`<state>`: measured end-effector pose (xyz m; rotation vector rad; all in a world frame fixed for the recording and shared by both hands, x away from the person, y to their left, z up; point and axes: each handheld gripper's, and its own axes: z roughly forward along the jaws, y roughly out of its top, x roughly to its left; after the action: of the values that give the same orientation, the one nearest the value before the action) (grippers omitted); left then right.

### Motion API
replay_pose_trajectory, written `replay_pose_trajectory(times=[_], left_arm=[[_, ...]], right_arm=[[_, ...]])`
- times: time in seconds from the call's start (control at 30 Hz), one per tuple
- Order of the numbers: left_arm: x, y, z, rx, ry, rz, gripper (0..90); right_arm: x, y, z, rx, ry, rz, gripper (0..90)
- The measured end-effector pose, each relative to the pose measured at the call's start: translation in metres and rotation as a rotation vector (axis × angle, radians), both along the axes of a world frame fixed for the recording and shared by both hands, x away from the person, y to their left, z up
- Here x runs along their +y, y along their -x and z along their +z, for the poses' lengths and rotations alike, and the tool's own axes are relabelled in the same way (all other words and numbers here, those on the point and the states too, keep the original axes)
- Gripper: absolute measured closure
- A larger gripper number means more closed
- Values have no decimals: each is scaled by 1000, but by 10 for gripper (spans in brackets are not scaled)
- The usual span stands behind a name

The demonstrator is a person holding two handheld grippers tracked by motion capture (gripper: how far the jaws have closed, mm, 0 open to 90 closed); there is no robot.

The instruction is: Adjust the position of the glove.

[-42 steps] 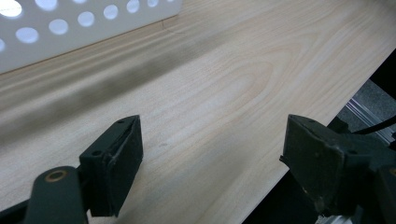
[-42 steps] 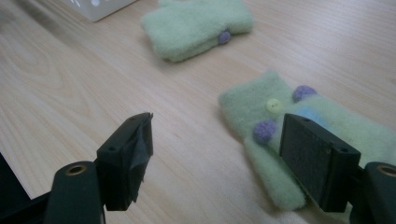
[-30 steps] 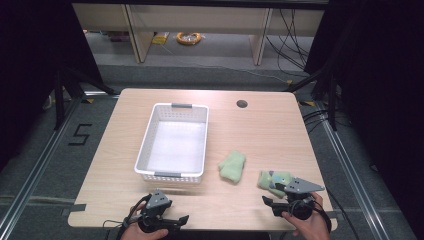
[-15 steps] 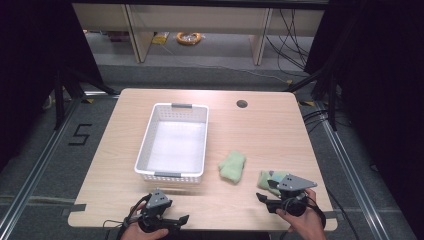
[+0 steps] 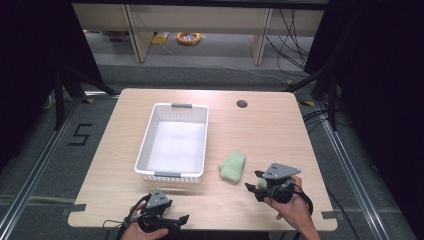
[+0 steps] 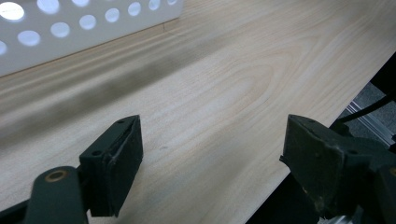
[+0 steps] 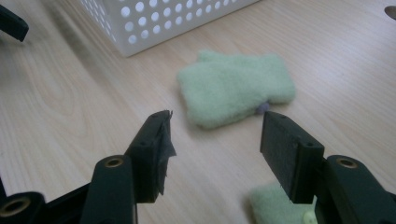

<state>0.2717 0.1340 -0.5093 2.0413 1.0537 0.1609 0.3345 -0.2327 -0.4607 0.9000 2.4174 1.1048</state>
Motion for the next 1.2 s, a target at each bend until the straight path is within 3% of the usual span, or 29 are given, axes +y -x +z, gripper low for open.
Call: replay_pose_trajectory(times=[0.1,0.33,0.43,0.6,0.67,0.7,0.77,0.97,1.07,1.1,1.17,1.2], left_arm=[[0,0,0,0,0,0,197],[-1,0,0,-7,-6,-8,197],[0,0,0,-2,-6,-10,197],[0,0,1,-2,4,-1,197],[-1,1,1,-5,9,-1,197],[-1,1,0,-6,9,-2,197],[-1,1,0,-7,5,-2,197],[0,1,1,-12,8,3,197],[-1,1,0,-5,4,9,197],[1,1,2,1,-12,-27,197],[0,1,1,-4,6,-5,197],[0,1,1,4,4,3,197]], right_arm=[[5,-7,1,-10,2,7,449],[14,-27,2,27,24,6,469],[20,-35,1,22,44,6,470],[34,-48,0,59,68,8,494],[38,-55,-2,67,76,10,519],[40,-59,-5,56,59,4,532],[43,-67,-8,78,48,0,555],[51,-88,-17,91,76,-18,599],[53,-94,-19,121,77,-28,606],[53,-95,-20,125,83,-21,605],[55,-97,-23,139,91,-20,602],[55,-97,-25,168,103,-25,608]])
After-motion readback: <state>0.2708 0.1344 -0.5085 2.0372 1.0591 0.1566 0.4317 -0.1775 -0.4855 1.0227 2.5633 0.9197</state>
